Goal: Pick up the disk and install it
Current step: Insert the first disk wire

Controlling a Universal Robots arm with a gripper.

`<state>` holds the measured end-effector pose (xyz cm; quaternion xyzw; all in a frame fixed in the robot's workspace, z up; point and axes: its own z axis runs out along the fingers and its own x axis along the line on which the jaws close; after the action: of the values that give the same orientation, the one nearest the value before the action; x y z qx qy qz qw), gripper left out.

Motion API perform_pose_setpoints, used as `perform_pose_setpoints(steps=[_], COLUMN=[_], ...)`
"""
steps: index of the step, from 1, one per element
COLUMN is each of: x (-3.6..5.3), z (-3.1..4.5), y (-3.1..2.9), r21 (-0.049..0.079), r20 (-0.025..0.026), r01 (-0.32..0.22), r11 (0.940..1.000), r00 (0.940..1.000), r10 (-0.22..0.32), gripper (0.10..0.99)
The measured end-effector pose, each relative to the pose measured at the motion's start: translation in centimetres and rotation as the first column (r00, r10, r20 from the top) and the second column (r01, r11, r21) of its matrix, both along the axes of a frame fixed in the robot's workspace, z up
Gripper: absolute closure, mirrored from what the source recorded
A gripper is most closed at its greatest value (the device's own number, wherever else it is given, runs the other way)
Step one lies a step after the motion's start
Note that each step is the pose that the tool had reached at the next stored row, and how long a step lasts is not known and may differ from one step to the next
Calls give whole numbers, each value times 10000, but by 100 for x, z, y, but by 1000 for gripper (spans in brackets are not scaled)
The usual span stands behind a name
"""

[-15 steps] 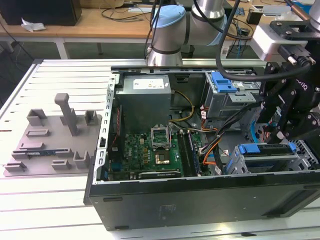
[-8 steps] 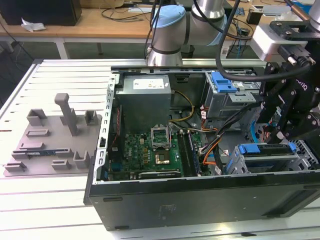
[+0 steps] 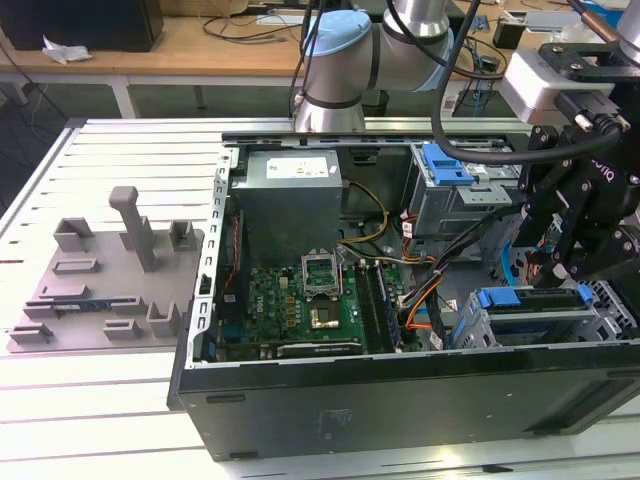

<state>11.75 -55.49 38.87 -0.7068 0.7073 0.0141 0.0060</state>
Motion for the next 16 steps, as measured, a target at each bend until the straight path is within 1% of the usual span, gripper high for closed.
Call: perform_pose_setpoints(steps=[5, 6, 7, 8, 9, 11, 12, 13, 14, 15, 16], x=[0, 0, 3, 8, 14, 28, 44, 58, 70, 83, 118], z=[-1, -2, -1, -1, -1, 0, 0, 0, -1, -1, 0], y=[2, 14, 56, 97, 151, 264, 393, 493, 526, 535, 541], r21=[0, -18, -146, -297, -468, -701, -910, -1048, -1118, -1153, -1205], r20=[0, 0, 0, -1, 0, 0, 0, 0, 0, 0, -1], r01=[-1, 0, 2, 1, 0, -2, 0, 0, 1, 14, 82], r11=[10000, 10000, 9999, 9996, 9989, 9975, 9958, 9945, 9937, 9933, 9927], r00=[10000, 10000, 10000, 10000, 10000, 10000, 10000, 10000, 10000, 10000, 10000], r10=[1, 0, -2, -1, 0, 2, 0, 0, -1, -14, -83], gripper=[584, 584, 584, 584, 584, 584, 584, 584, 584, 584, 584])
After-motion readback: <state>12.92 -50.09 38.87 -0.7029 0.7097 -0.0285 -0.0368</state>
